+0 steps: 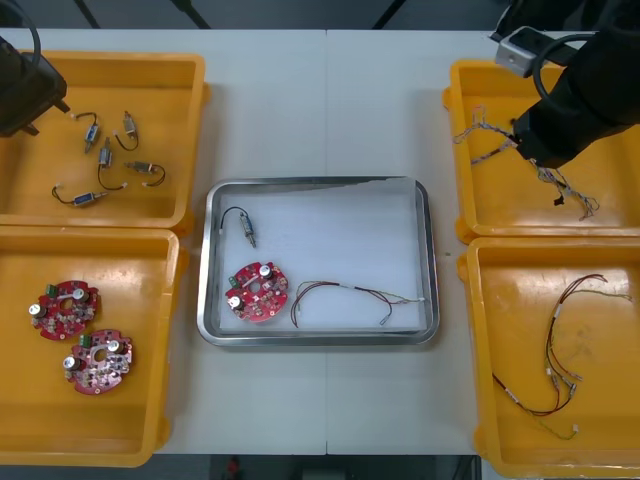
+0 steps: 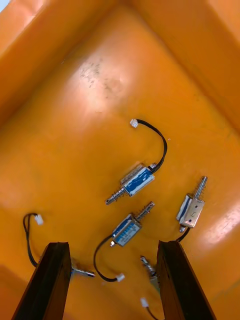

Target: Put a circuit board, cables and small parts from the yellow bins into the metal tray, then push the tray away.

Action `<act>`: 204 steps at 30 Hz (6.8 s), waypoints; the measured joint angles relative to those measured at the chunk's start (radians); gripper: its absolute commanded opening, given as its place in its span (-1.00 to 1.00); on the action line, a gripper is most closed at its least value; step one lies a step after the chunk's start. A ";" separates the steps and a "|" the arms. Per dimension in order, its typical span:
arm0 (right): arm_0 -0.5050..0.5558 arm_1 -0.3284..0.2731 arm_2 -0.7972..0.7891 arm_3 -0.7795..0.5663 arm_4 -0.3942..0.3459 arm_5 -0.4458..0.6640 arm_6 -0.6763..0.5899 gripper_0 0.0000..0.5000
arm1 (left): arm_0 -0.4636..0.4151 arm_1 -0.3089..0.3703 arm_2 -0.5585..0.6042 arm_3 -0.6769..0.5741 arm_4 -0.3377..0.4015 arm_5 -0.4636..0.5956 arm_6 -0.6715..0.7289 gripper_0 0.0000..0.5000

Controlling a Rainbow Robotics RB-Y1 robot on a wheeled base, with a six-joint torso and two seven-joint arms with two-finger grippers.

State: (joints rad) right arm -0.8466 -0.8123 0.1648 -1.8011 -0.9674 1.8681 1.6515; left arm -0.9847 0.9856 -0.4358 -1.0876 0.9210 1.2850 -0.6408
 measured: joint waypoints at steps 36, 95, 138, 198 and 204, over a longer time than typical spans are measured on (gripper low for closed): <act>0.000 0.286 0.570 0.160 0.298 -0.484 0.240 -1.00 | -0.007 -0.114 -0.031 0.101 -0.215 -0.272 -0.518 1.00; 0.013 -0.104 0.228 -0.188 -0.156 -0.093 -0.374 1.00 | -0.018 -0.185 -0.192 0.334 -0.116 -0.523 -0.518 -1.00; 0.572 -0.224 -0.239 -0.271 -0.074 -0.119 -0.678 1.00 | -0.109 -0.111 0.062 -0.127 -0.029 0.359 -0.514 -1.00; 0.674 -0.218 -0.240 -0.234 -0.026 -0.204 -0.621 1.00 | 0.066 -0.541 -0.290 -0.486 -0.496 0.377 0.559 -1.00; 0.674 -0.218 -0.240 -0.234 -0.026 -0.204 -0.621 1.00 | 0.076 -0.541 -0.328 -0.485 -0.512 0.341 0.559 -0.86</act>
State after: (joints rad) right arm -0.1726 -1.0299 -0.0757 -2.0353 -0.9937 1.6646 1.0301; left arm -0.9088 0.4448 -0.7634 -1.5728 0.4094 1.6257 -0.0814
